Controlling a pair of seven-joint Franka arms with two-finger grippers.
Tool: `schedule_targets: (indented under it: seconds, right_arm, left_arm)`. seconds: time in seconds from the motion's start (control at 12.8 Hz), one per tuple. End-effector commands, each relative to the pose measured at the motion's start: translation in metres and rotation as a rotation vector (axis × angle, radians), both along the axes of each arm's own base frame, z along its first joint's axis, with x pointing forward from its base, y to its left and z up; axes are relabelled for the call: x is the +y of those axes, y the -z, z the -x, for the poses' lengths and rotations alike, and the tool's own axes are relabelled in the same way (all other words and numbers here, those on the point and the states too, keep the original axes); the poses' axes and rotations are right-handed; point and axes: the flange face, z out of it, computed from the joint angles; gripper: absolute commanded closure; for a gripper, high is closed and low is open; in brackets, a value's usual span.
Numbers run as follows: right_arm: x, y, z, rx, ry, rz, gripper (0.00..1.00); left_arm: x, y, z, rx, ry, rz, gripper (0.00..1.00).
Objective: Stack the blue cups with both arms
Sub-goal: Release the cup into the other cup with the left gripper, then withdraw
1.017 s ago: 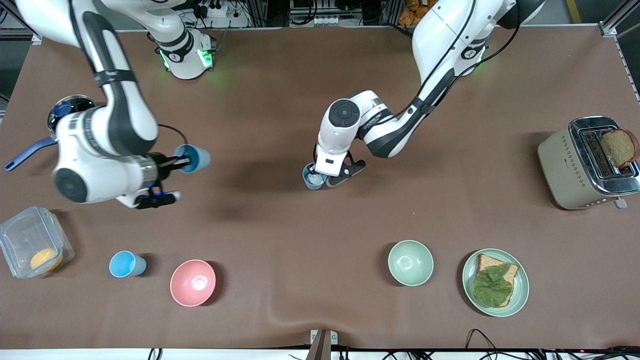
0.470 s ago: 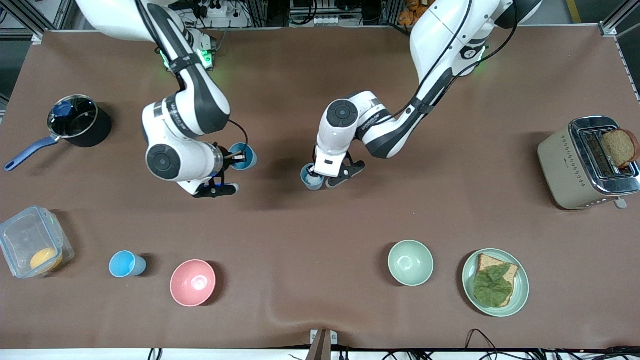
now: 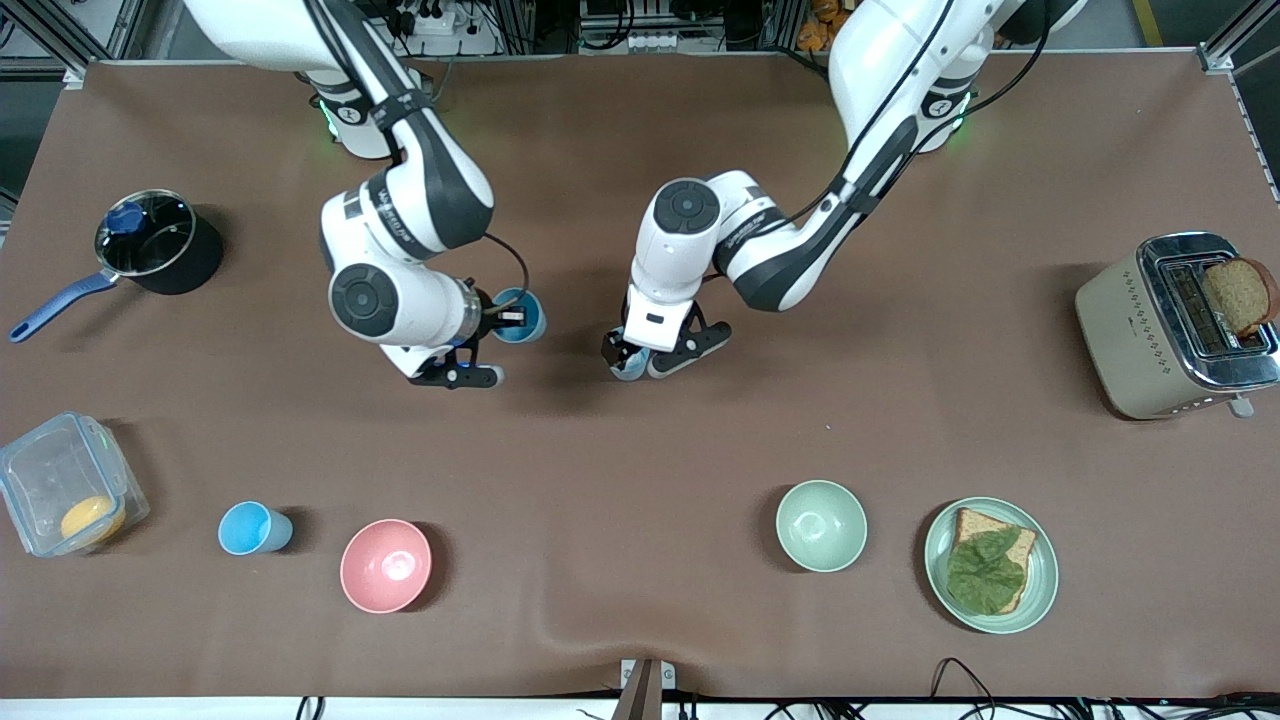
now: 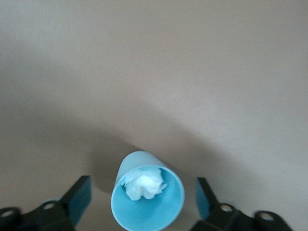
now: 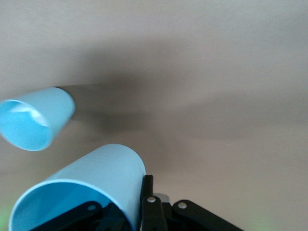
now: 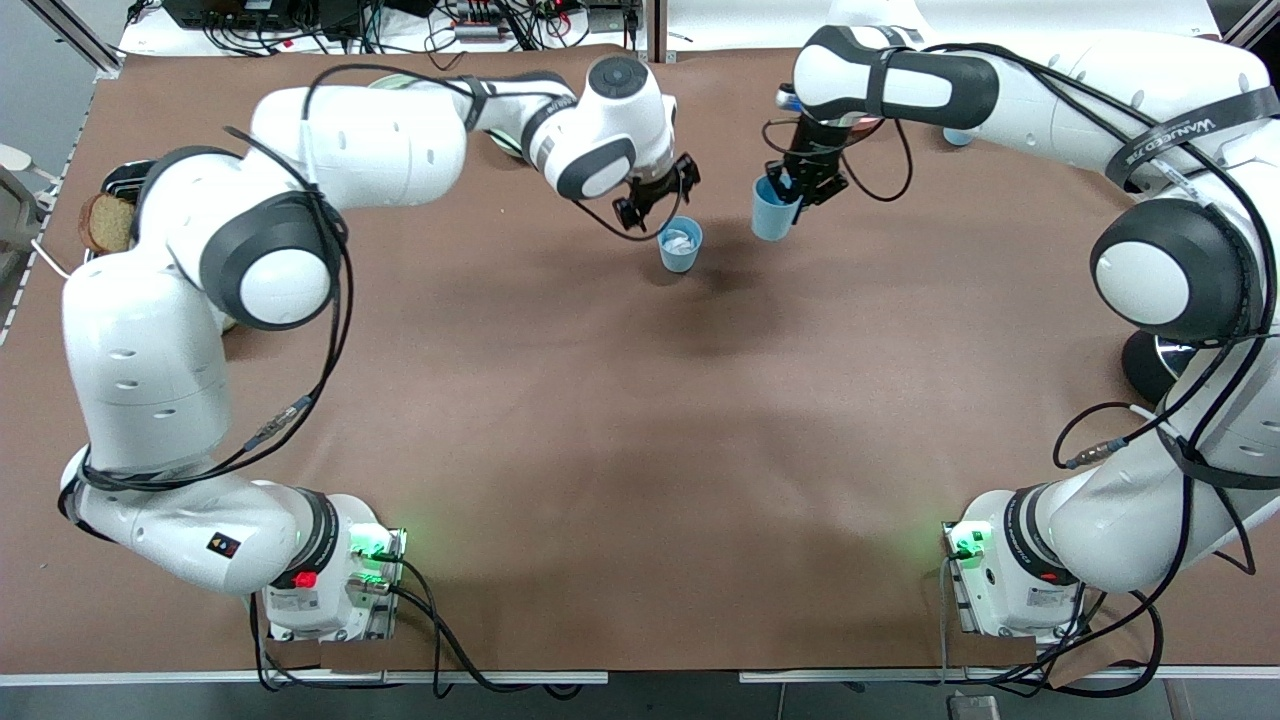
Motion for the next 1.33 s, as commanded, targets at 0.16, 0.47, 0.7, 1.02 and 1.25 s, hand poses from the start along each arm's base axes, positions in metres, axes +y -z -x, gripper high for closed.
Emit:
schedule_targets:
  seconds: [0.16, 0.47, 0.7, 1.02, 1.25]
  right_arm:
    - [0.063, 0.008, 0.009, -0.026, 0.122, -0.023, 1.00]
    - [0.118, 0.022, 0.011, -0.039, 0.171, -0.006, 1.00]
    - [0.132, 0.031, 0.007, -0.078, 0.180, -0.016, 1.00]
    - [0.132, 0.052, 0.002, -0.097, 0.193, -0.016, 1.00]
    - [0.132, 0.060, 0.008, -0.075, 0.184, 0.001, 0.99]
  left_arm:
    - [0.057, -0.102, -0.027, -0.117, -0.009, -0.086, 0.00]
    - [0.126, -0.172, -0.054, -0.154, 0.028, -0.152, 0.00]
    - [0.183, -0.206, -0.070, -0.123, 0.064, -0.174, 0.00]
    - [0.262, -0.250, -0.083, -0.073, 0.137, -0.241, 0.00]
    - [0.303, -0.271, -0.089, -0.043, 0.153, -0.257, 0.00]
